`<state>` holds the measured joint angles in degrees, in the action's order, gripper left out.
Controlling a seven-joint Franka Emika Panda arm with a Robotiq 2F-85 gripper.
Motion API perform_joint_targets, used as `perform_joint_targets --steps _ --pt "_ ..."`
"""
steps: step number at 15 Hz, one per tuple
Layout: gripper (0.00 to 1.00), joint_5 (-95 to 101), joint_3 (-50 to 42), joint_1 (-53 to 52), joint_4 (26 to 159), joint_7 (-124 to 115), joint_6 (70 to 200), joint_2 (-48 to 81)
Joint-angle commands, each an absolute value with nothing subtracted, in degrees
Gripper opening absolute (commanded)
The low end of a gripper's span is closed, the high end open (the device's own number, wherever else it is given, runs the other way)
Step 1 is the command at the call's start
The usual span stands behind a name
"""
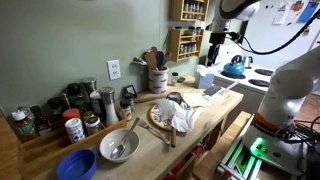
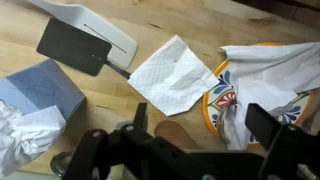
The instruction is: Place the metal spatula in the utensil holder
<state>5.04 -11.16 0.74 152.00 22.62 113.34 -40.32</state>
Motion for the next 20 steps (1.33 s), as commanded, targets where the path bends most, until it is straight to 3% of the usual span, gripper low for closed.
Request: perform_joint_targets --steps 1,11,20 --pt "1.0 4.9 -11.0 0.9 151.9 22.7 113.2 -40.3" --pt "1.0 4.7 -11.7 1.0 151.3 23.4 112.4 -39.8" --pt "1.0 -1.7 -26.0 6.9 150.5 29.5 118.7 -40.6"
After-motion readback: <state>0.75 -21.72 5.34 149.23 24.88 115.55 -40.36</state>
